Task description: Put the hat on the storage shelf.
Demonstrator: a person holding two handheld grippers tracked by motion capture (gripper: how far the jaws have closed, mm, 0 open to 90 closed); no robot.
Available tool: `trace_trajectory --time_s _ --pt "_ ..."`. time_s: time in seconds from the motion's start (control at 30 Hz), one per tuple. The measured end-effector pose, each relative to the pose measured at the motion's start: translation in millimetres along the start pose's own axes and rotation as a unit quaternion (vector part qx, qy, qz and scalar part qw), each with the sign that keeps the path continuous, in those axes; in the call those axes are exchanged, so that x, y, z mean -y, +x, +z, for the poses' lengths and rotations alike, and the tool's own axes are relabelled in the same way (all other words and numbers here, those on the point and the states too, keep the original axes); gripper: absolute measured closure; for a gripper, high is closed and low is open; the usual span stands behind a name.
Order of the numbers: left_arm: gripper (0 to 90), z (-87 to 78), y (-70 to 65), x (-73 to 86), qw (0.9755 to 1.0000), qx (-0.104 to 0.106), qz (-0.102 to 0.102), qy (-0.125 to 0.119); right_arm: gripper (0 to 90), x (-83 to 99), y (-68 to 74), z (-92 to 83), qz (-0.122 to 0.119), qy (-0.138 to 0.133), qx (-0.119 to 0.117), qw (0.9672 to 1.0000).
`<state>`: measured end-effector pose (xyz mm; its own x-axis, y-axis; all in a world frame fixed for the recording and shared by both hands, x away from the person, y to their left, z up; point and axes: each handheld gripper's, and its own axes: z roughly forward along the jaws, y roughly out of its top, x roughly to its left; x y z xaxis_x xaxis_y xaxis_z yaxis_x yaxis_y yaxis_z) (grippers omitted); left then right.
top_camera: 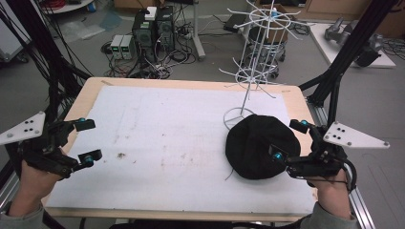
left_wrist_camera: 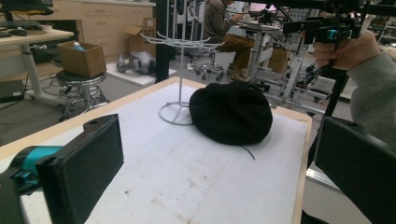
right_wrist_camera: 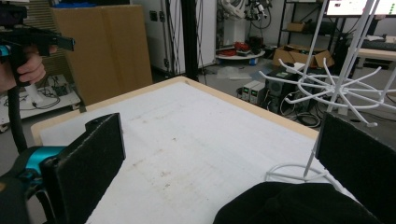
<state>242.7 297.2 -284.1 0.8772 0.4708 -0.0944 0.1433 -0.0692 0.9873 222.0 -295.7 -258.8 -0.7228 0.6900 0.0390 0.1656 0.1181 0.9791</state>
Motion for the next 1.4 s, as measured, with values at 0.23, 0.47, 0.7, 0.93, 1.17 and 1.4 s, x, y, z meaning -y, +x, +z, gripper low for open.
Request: trace_trajectory --time_s 0.23,0.47,0.7,0.93,1.17,1.4 --pt "1.7 -3.7 0.1 -0.4 1.0 -0.003 -0.002 -0.004 0.5 0.6 -1.2 0.5 0.0 0.005 0.003 1.0" --pt "1.7 -2.7 1.0 1.3 1.0 -0.004 -0.004 0.001 0.5 2.3 -2.8 5.2 -0.01 0.015 0.007 0.9998" --pt "1.7 1.0 -1.8 3.5 1.0 0.0 -0.004 0.008 0.5 2.6 -7.0 19.1 -0.01 0.018 0.01 0.9997" --pt "1.7 -1.3 -0.8 6.8 0.9999 -0.006 -0.007 0.011 0.5 5.5 -15.8 34.7 -0.034 0.05 0.009 0.9981" --pt "1.7 -4.0 0.5 10.3 0.9998 -0.01 -0.013 0.011 0.6 6.5 -27.3 48.7 -0.045 0.069 0.007 0.9966" --pt "1.7 -7.0 1.0 12.2 0.9997 -0.016 -0.015 0.013 0.5 7.9 -39.8 62.1 -0.048 0.073 -0.003 0.9962"
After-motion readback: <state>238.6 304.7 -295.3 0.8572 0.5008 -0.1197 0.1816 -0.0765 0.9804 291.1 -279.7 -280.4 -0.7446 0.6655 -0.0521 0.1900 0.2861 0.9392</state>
